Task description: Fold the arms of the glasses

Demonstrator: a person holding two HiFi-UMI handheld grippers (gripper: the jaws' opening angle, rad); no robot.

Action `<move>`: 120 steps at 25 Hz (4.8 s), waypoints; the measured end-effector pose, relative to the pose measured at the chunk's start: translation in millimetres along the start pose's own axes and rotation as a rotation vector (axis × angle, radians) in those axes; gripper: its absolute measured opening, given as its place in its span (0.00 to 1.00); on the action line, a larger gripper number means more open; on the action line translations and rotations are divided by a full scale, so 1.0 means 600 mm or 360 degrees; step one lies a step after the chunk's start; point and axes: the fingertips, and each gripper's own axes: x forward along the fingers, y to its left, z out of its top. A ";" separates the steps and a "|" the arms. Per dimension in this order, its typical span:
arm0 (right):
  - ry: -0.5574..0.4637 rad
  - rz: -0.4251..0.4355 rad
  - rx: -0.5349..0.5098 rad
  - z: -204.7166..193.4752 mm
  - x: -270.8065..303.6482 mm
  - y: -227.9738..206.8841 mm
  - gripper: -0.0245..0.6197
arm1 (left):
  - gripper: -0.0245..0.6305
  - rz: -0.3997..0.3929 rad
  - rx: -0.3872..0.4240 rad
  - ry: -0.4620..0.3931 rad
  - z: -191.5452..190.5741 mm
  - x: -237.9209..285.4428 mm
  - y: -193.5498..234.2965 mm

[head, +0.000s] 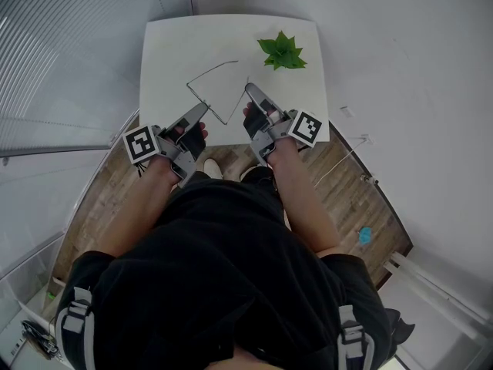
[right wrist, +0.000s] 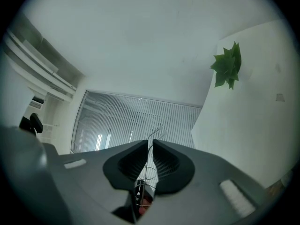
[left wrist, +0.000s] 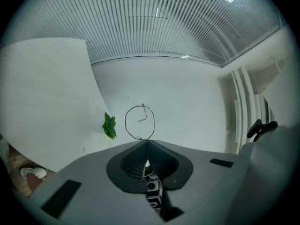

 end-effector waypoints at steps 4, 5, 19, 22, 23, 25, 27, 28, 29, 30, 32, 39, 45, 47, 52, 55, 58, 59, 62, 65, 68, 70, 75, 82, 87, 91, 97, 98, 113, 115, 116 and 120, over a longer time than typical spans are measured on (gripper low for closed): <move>0.0016 0.0011 0.0016 -0.003 0.006 0.004 0.10 | 0.06 -0.0001 0.0003 0.0034 -0.006 0.005 -0.002; 0.0021 0.0015 0.0021 -0.004 0.007 0.005 0.09 | 0.06 0.0001 0.0001 0.0039 -0.008 0.005 -0.002; 0.0113 0.0051 0.0036 -0.019 0.029 0.010 0.08 | 0.06 -0.0010 -0.0008 0.0106 -0.014 0.009 -0.002; 0.0160 0.0064 0.0024 -0.024 0.034 0.014 0.07 | 0.06 -0.0017 -0.0018 0.0112 -0.017 0.009 -0.002; 0.0175 0.0067 0.0021 -0.027 0.035 0.016 0.07 | 0.06 -0.0016 -0.0015 0.0114 -0.018 0.009 -0.002; 0.0204 0.0071 0.0018 -0.032 0.038 0.019 0.07 | 0.06 -0.0015 -0.0011 0.0123 -0.020 0.010 -0.002; 0.0232 0.0072 0.0015 -0.038 0.042 0.019 0.07 | 0.06 -0.0015 -0.0019 0.0136 -0.022 0.010 -0.001; 0.0246 0.0073 0.0011 -0.041 0.045 0.019 0.07 | 0.06 -0.0014 -0.0023 0.0144 -0.022 0.011 0.000; 0.0260 0.0074 0.0006 -0.044 0.048 0.019 0.07 | 0.06 -0.0013 -0.0024 0.0154 -0.022 0.011 0.001; 0.0274 0.0074 0.0002 -0.047 0.050 0.019 0.07 | 0.06 -0.0013 -0.0023 0.0162 -0.022 0.012 0.001; 0.0298 0.0078 -0.0005 -0.051 0.052 0.019 0.07 | 0.06 -0.0016 -0.0024 0.0176 -0.024 0.012 0.000; 0.0346 0.0078 0.0008 -0.060 0.052 0.015 0.07 | 0.06 -0.0004 -0.0017 0.0230 -0.029 0.014 0.005; 0.0401 0.0098 0.0002 -0.075 0.057 0.020 0.07 | 0.06 -0.0034 -0.0005 0.0301 -0.035 0.019 -0.004; 0.0417 0.0103 -0.0006 -0.079 0.059 0.022 0.07 | 0.06 -0.0043 -0.0008 0.0317 -0.037 0.020 -0.007; 0.0460 0.0131 -0.0006 -0.087 0.061 0.030 0.07 | 0.06 -0.0048 -0.0009 0.0350 -0.041 0.023 -0.012; 0.0497 0.0141 -0.0010 -0.091 0.061 0.032 0.07 | 0.06 -0.0046 -0.0008 0.0368 -0.044 0.027 -0.013; 0.0530 0.0143 -0.0012 -0.095 0.061 0.034 0.07 | 0.06 -0.0045 -0.0007 0.0379 -0.046 0.029 -0.014; 0.0542 0.0144 -0.0012 -0.097 0.062 0.034 0.07 | 0.06 -0.0044 -0.0007 0.0382 -0.047 0.029 -0.014; 0.0582 0.0152 -0.0013 -0.103 0.064 0.034 0.07 | 0.06 -0.0047 -0.0009 0.0393 -0.048 0.030 -0.013; 0.0605 0.0163 -0.0013 -0.109 0.065 0.035 0.07 | 0.06 -0.0057 -0.0002 0.0403 -0.049 0.032 -0.012; 0.0615 0.0165 -0.0008 -0.112 0.065 0.034 0.07 | 0.06 -0.0062 -0.0004 0.0408 -0.051 0.032 -0.012; 0.0623 0.0169 -0.0004 -0.112 0.065 0.034 0.07 | 0.06 -0.0065 -0.0001 0.0409 -0.050 0.032 -0.013; 0.0618 0.0167 -0.0003 -0.110 0.066 0.036 0.08 | 0.06 -0.0073 -0.0021 0.0399 -0.050 0.031 -0.015; 0.0591 0.0158 -0.0027 -0.103 0.064 0.030 0.22 | 0.06 -0.0079 -0.0036 0.0384 -0.049 0.028 -0.008; 0.0558 0.0156 -0.0020 -0.101 0.062 0.028 0.30 | 0.06 -0.0090 -0.0042 0.0382 -0.048 0.027 -0.010; 0.0463 0.0120 -0.0033 -0.078 0.050 0.023 0.31 | 0.06 -0.0065 -0.0031 0.0356 -0.044 0.023 -0.009; 0.0271 0.0070 -0.0025 -0.022 0.025 0.005 0.32 | 0.06 -0.0047 -0.0030 0.0325 -0.039 0.022 -0.004; 0.0242 0.0060 -0.0025 -0.013 0.022 0.001 0.32 | 0.06 -0.0048 -0.0028 0.0326 -0.039 0.022 -0.004; -0.0047 -0.0008 0.0065 0.061 0.011 -0.034 0.37 | 0.06 -0.0051 -0.0047 0.0343 -0.046 0.018 -0.003; -0.0057 0.0002 0.0082 0.064 0.010 -0.036 0.36 | 0.06 -0.0048 -0.0046 0.0344 -0.047 0.018 -0.001; -0.0062 0.0007 0.0091 0.065 0.010 -0.038 0.35 | 0.06 -0.0047 -0.0046 0.0344 -0.048 0.018 0.001; -0.0088 0.0029 0.0154 0.067 0.015 -0.042 0.28 | 0.06 -0.0040 -0.0057 0.0350 -0.047 0.018 0.004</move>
